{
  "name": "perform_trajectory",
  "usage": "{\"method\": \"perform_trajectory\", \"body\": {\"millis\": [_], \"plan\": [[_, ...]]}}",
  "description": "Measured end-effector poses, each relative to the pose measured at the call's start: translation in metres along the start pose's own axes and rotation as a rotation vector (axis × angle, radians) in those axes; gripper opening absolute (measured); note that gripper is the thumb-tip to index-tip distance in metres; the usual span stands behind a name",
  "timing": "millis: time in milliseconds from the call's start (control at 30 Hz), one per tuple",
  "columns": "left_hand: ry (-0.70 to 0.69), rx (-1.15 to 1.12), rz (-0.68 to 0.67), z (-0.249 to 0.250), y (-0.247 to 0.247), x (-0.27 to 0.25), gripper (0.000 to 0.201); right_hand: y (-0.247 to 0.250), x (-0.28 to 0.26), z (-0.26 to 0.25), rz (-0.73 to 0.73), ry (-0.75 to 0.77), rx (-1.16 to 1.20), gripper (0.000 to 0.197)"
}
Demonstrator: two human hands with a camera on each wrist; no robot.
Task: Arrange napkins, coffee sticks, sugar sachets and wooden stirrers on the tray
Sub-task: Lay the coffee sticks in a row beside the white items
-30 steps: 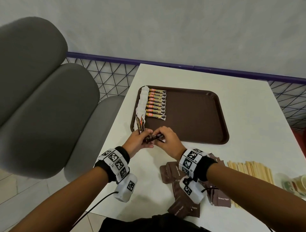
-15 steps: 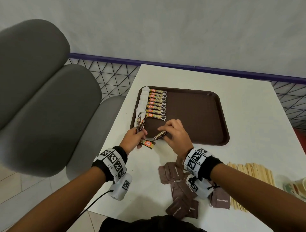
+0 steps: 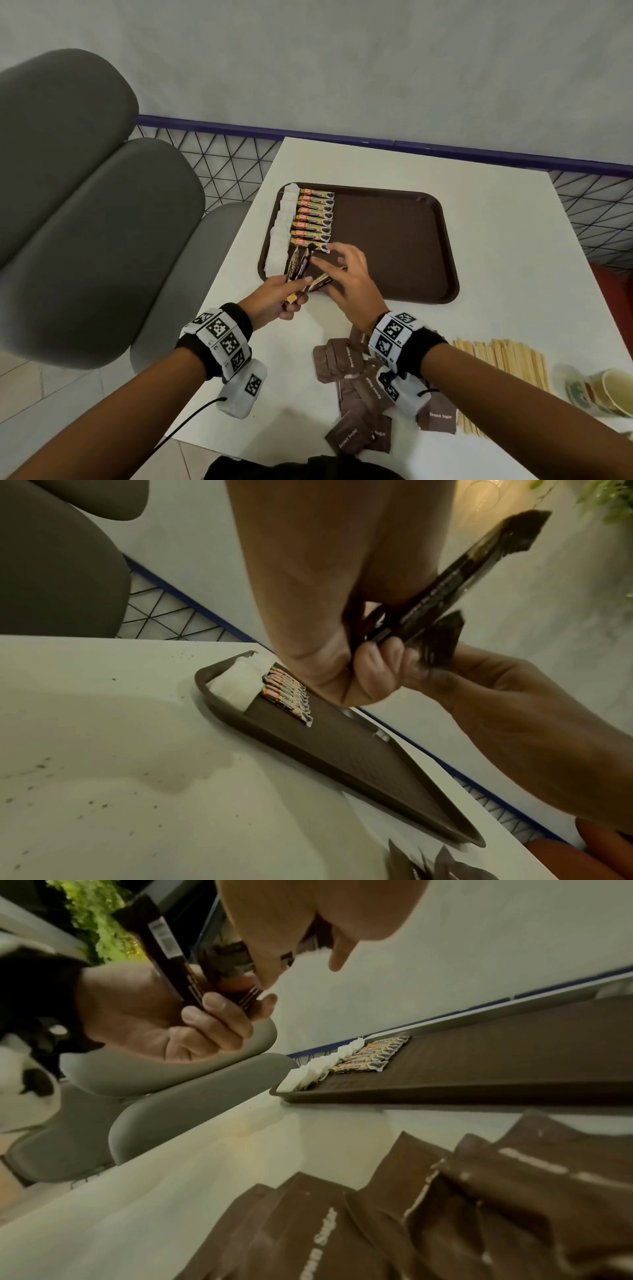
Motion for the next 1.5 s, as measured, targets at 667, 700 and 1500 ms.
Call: {"method": "perform_trajectory", "body": {"millis": [667, 700, 1500], "plan": [[0.014, -0.135, 0.001, 0.008, -0.038, 0.004, 0.021, 0.003, -0.008, 0.014, -0.278, -0.186, 0.230, 0.061], [0.004, -0.155, 0.001, 0.009, -0.036, 0.003, 0.020, 0.000, -0.008, 0.013, -0.274, -0.195, 0.249, 0.061], [-0.118, -0.049, 0.390, 0.020, 0.090, 0.032, 0.018, -0.044, 0.007, 0.080, 0.081, -0.947, 0.738, 0.010]]}}
Point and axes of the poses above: each hand's wrist, its own x-axis towards the middle knuckle, its own y-axis out of the back of the hand, z = x × y, the point moved 10 cm from there along x, towards the middle knuckle
